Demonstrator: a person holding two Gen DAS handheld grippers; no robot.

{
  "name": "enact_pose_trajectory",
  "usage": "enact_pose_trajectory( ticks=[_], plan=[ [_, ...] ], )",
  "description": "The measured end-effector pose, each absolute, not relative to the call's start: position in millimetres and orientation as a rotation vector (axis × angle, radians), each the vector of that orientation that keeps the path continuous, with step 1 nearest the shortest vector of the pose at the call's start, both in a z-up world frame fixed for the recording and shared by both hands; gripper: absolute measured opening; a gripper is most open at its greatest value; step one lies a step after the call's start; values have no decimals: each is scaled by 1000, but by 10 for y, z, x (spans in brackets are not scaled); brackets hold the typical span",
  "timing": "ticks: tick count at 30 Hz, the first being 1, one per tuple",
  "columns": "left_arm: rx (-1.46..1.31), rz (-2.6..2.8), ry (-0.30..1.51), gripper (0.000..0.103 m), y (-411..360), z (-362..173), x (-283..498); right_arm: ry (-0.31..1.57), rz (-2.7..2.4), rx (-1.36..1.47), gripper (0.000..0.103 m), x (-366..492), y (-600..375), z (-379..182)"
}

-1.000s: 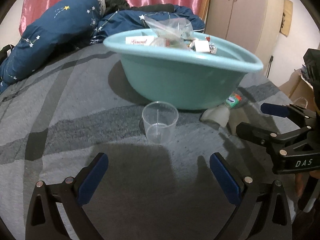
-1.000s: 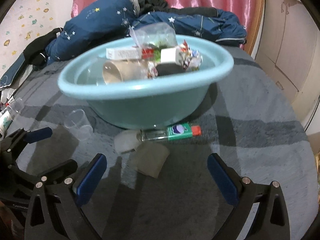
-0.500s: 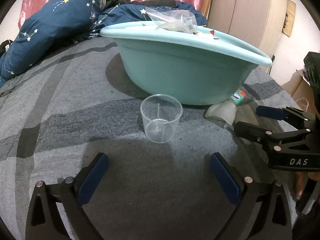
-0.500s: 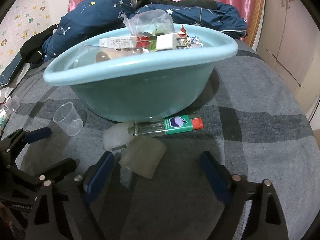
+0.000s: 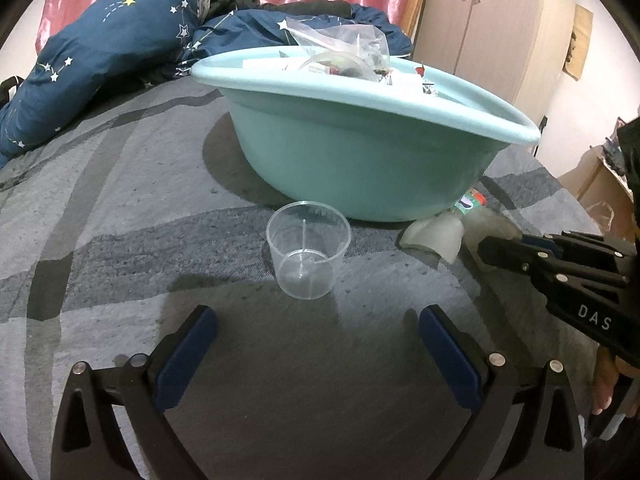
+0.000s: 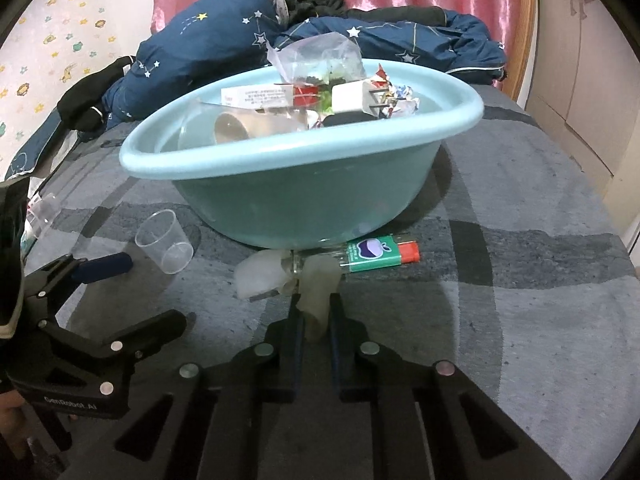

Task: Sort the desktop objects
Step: 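Grasp the clear measuring cup with the left gripper while the right gripper grasps a translucent cap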

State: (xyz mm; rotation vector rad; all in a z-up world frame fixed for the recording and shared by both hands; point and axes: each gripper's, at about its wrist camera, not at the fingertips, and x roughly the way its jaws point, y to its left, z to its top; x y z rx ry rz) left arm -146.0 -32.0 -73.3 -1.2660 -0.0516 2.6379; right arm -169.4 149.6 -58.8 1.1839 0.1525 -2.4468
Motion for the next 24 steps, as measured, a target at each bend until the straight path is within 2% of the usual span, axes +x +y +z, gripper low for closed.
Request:
enact_pose_trajectory(
  ticks=[20,22,24],
  plan=[
    [-1255,2674,-180,103,-421,-707,-1654,178,-2460,1210,11,-1667,1570,-524],
    [-1246,2681,-181,100,-431,-699,-1660,174,-2455,1218,11,-1678,1570,-531],
    [-1246,2670,-182,89,-452,-692,-1685,175,-2457,1219,11,-1683,1561,-530]
  ],
)
